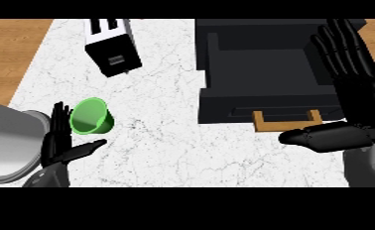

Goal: Pick up the cup, place it into the drawer and close the drawer

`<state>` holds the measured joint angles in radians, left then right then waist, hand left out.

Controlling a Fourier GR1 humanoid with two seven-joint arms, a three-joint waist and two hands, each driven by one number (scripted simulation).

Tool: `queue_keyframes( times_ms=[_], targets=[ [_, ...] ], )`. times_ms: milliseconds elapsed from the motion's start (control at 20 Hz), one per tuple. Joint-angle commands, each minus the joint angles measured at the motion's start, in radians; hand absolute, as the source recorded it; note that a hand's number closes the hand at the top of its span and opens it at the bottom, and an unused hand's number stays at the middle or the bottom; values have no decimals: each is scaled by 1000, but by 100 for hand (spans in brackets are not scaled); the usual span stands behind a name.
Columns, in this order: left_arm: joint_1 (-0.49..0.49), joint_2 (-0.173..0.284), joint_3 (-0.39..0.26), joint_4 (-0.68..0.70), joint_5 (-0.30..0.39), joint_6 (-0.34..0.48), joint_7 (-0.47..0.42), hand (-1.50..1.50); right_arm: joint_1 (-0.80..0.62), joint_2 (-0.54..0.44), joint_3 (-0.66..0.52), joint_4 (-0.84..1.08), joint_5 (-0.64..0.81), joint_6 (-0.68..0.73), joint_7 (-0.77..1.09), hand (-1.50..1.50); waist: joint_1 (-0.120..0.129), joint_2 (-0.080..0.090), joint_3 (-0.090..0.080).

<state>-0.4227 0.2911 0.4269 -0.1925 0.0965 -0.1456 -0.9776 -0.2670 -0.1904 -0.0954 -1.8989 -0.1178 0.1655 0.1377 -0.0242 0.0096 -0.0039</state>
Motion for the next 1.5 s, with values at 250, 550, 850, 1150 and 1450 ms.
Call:
queue_keyframes(
  times_ms=[250, 550, 850, 1150, 1450],
  targets=[
    [-48, -2, -9, 50, -22, -10, -48, -150, -22, -10, -19, 1, -14, 2, 16, -150, -8, 2, -1],
    [-36, -4, -11, 48, -17, -121, -59, -150, 9, -8, -28, 16, -19, 17, -22, -150, -6, 1, 0],
    [-65, -32, -23, -9, -28, -116, -132, 150, -4, -11, -12, 44, 7, 18, -20, -150, -7, 5, -1],
    [-68, -37, 5, -58, -40, 192, -229, 150, -73, -30, -36, 81, 5, 9, -3, -150, -2, 7, -1],
    [-94, -128, 18, -75, -12, 86, -290, 150, -48, -37, -62, 30, -39, 19, 16, -150, -6, 0, 0]
  ],
)
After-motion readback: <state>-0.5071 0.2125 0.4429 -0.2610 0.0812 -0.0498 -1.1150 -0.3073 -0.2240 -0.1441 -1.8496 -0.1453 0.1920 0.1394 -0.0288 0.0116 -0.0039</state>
